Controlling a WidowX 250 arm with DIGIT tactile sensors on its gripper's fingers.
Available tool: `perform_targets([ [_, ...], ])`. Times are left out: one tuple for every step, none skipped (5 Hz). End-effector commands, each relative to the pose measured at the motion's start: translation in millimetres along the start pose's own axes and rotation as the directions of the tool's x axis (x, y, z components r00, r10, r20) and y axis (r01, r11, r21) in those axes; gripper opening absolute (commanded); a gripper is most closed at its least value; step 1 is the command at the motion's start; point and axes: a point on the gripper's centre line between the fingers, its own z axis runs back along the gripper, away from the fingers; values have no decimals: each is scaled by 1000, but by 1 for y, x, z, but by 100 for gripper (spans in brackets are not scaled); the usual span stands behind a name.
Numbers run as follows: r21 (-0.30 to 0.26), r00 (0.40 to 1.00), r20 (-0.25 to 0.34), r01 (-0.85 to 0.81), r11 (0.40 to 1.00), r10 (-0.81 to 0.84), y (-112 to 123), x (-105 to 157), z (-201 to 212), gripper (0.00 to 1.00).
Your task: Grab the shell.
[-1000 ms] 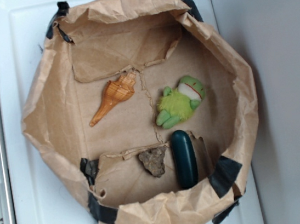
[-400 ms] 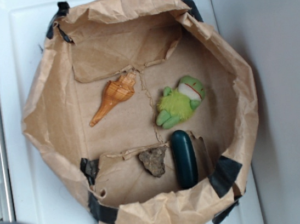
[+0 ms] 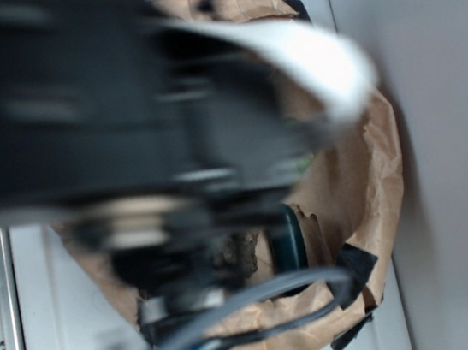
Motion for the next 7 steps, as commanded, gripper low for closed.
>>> perform_targets([
  [5, 998, 56, -21, 1000, 21, 6, 5, 14, 100],
  [5, 998, 56, -21, 1000, 21, 6, 5, 14, 100],
  [75, 994, 68, -95, 993, 90, 23, 0, -36, 100],
  [-1, 987, -10, -161, 987, 161, 39, -11, -69, 100],
  [-51, 980, -45, -196, 979, 194, 40, -16, -97, 100],
  [-22, 967, -39, -253, 967, 252, 47, -8, -134, 100],
  [-20, 973, -23, -231, 973, 231, 37, -1, -152, 100],
])
